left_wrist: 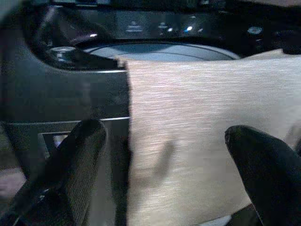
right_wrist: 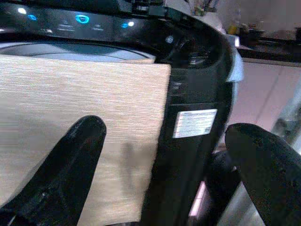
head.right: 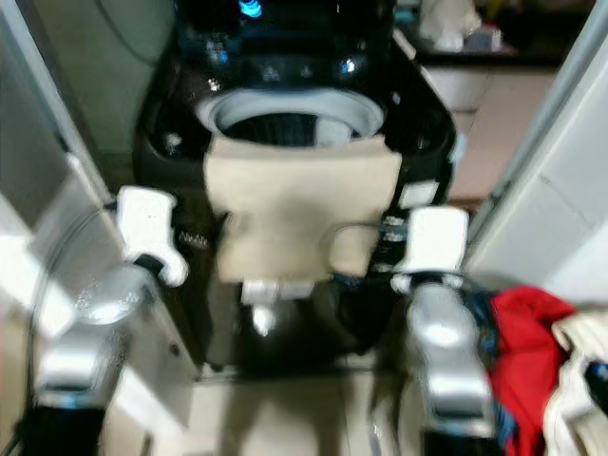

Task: Clothes washing

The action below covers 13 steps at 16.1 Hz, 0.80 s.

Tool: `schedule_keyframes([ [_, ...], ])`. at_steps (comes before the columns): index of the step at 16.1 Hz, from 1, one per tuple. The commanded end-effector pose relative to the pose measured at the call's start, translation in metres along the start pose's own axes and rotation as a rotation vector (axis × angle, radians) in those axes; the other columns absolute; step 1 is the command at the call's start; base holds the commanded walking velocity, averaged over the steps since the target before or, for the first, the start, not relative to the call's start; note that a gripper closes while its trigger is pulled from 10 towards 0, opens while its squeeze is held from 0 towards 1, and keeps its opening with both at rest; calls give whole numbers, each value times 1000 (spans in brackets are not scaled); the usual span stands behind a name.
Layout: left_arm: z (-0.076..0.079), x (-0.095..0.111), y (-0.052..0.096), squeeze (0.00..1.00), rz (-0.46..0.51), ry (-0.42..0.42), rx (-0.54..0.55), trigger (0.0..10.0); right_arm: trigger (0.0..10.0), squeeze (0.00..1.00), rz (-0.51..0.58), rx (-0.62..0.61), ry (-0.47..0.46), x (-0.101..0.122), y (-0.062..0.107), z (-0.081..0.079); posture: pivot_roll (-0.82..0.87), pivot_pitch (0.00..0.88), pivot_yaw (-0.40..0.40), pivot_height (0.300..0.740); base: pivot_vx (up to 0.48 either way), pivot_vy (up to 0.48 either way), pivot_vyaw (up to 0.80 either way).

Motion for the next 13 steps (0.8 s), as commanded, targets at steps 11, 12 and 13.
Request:
schedule_keyframes([
  [11,15,40,-17,0,103,-73,-59,10000,10000,0,45,-126,34,37,0,40,-78,0,21,740,0,0,-218],
  [12,17,40,-17,0,101,-74,-67,10000,10000,0,37,-134,39,38,1,43,-88,0,34,740,0,0,0],
  [13,19,37,-16,0,99,-83,-74,10000,10000,0,32,-130,40,37,2,42,-94,0,34,740,0,0,0],
])
Point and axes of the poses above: a point about 5 cm out from each wrist's last joint towards the gripper, its own y axis pointing back from the gripper into the wrist, its own x axis along the axis of the wrist's last joint, z = x × y, the point moved 6 cm from there along -y, pointing out of the wrist towards the gripper, and after that the axes turned 1 degree about y, right-handed, at the moved point
